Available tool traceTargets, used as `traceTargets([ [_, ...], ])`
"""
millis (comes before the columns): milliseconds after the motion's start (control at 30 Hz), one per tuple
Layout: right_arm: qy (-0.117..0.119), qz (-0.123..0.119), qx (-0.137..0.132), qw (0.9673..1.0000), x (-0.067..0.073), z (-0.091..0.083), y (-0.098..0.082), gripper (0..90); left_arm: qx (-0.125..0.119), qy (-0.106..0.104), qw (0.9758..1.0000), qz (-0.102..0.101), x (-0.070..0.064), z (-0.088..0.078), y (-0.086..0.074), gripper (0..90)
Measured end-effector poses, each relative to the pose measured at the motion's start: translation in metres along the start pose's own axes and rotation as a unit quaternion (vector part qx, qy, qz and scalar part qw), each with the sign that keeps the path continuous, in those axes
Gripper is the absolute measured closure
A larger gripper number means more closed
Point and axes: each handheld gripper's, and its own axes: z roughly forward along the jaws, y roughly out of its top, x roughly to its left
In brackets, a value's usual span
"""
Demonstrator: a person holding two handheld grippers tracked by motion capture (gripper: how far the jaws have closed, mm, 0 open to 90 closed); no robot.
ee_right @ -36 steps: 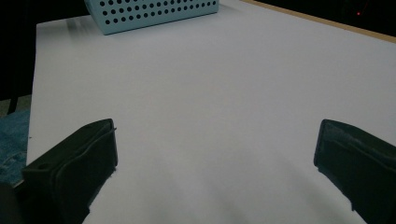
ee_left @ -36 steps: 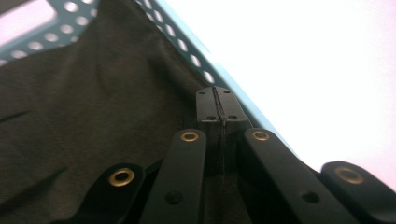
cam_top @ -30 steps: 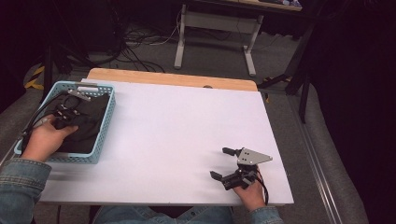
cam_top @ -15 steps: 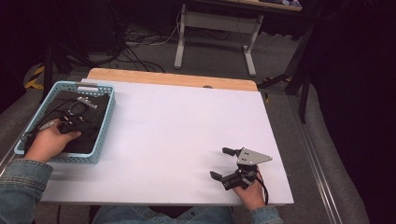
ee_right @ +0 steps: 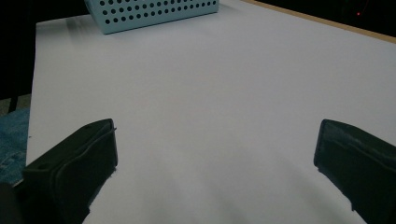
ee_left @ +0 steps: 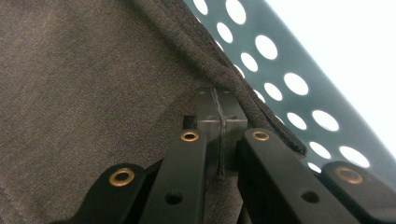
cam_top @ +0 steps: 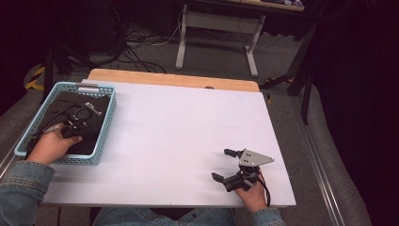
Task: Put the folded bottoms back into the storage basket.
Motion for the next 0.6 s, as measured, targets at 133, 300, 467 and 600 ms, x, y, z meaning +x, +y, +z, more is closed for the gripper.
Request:
traceTargets([
  [133,-0.001,0.000,0.001,1.0000,0.000,0.000,0.000,0.4,-0.015,0.002,0.9998,-0.009,0.002,-0.004,-0.002,85.7],
  [300,-0.002,0.001,0.001,1.0000,0.000,0.000,0.000,0.4,-0.039,0.006,0.9990,-0.020,0.005,-0.013,-0.005,76.3],
  [467,-0.003,0.000,0.001,1.0000,0.000,0.000,0.000,0.4,-0.077,0.006,0.9968,-0.019,0.000,-0.026,-0.006,65.0],
  [600,-0.004,0.004,-0.001,1.0000,-0.001,0.000,0.000,0.4,-0.102,0.025,0.9943,-0.018,-0.004,-0.035,-0.005,57.2],
])
